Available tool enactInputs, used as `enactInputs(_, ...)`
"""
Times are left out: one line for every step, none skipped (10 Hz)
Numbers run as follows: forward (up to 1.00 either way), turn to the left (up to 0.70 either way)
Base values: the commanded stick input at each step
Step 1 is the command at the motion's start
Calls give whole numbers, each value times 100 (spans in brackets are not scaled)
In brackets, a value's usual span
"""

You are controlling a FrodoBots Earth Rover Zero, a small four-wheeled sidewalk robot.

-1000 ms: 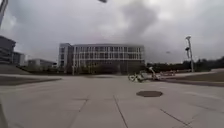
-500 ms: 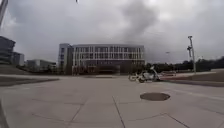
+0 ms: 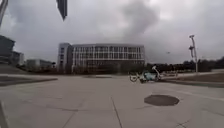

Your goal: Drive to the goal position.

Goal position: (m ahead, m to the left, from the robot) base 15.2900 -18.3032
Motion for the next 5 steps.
enactInputs(70, 0)
enactInputs(70, 0)
enactInputs(70, 0)
enactInputs(70, 0)
enactInputs(70, 0)
